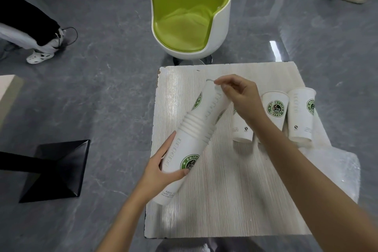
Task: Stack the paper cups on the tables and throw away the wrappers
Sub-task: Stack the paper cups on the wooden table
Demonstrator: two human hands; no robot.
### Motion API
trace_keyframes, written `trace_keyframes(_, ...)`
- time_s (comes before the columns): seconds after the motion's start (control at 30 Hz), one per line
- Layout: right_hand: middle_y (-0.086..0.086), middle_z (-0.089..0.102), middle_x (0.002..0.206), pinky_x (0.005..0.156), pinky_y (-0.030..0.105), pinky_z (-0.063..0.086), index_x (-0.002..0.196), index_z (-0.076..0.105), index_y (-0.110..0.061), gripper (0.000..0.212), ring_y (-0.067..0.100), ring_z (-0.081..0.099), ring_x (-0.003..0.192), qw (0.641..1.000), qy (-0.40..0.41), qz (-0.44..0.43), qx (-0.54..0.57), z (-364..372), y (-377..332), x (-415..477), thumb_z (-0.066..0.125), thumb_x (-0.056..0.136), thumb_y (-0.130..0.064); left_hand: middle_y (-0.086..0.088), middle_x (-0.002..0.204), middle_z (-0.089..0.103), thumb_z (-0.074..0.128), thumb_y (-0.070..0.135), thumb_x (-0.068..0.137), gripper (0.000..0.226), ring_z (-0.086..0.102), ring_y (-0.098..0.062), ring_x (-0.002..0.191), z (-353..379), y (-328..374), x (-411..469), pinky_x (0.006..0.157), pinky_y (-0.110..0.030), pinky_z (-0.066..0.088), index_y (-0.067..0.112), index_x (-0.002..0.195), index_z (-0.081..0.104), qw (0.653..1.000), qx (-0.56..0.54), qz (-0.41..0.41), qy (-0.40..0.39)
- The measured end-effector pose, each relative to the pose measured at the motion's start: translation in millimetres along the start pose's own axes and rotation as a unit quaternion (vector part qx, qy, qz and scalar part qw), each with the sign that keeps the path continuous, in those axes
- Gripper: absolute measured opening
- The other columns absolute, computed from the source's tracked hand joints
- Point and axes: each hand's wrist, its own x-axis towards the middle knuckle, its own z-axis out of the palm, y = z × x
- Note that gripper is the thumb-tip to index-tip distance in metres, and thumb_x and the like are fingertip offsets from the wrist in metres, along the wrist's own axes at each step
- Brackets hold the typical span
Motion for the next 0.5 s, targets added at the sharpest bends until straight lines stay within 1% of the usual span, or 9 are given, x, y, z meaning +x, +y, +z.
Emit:
trace_keyframes(0.13,-0.009,0.068,0.091,0.08,0.018,0.045,0.086,0.068,-0.025,0.027,0.009,0.059,0.09,0.999,-0.039,0.005,-0.008,11,3,-24,0.054,0.091,-0.003,0.038,0.126,0.054,0.082,0.004,0.074,0.096,0.06,0.001,0.114,3,3,-1,0.082,-0.015,0.053,0.038,0.148,0.032,1.0,-0.001,0.008,-0.011)
trace_keyframes(0.23,-0.01,0.068,0.091,0.082,0.019,0.046,0.088,0.069,-0.021,0.023,0.01,0.061,0.091,0.999,-0.047,0.016,-0.011,17,4,-40,0.055,0.091,-0.003,0.038,0.127,0.054,0.083,0.006,0.074,0.096,0.06,0.001,0.113,4,4,0,0.082,-0.016,0.053,0.038,0.149,0.031,1.0,0.004,0.015,-0.014)
trace_keyframes(0.33,-0.015,0.067,0.089,0.079,0.015,0.044,0.091,0.069,-0.017,0.019,0.001,0.06,0.086,0.999,-0.049,0.019,-0.01,23,2,-52,0.056,0.091,-0.004,0.033,0.129,0.055,0.084,0.009,0.074,0.096,0.06,-0.002,0.115,4,3,-1,0.084,-0.02,0.054,0.04,0.149,0.031,1.0,0.009,0.018,-0.021)
trace_keyframes(0.4,-0.015,0.067,0.089,0.079,0.014,0.043,0.092,0.069,-0.015,0.017,-0.001,0.06,0.084,0.999,-0.043,0.022,-0.002,27,1,-59,0.056,0.091,-0.004,0.031,0.129,0.056,0.084,0.01,0.074,0.096,0.061,-0.004,0.115,3,3,-2,0.085,-0.022,0.055,0.041,0.149,0.031,0.999,0.012,0.019,-0.027)
trace_keyframes(0.5,-0.015,0.066,0.089,0.08,0.013,0.043,0.094,0.068,-0.015,0.015,-0.002,0.059,0.085,0.999,-0.029,0.024,-0.001,33,1,-69,0.055,0.092,-0.006,0.033,0.128,0.055,0.083,0.01,0.074,0.096,0.061,-0.002,0.114,2,2,-3,0.085,-0.021,0.055,0.04,0.149,0.031,0.999,0.015,0.021,-0.031)
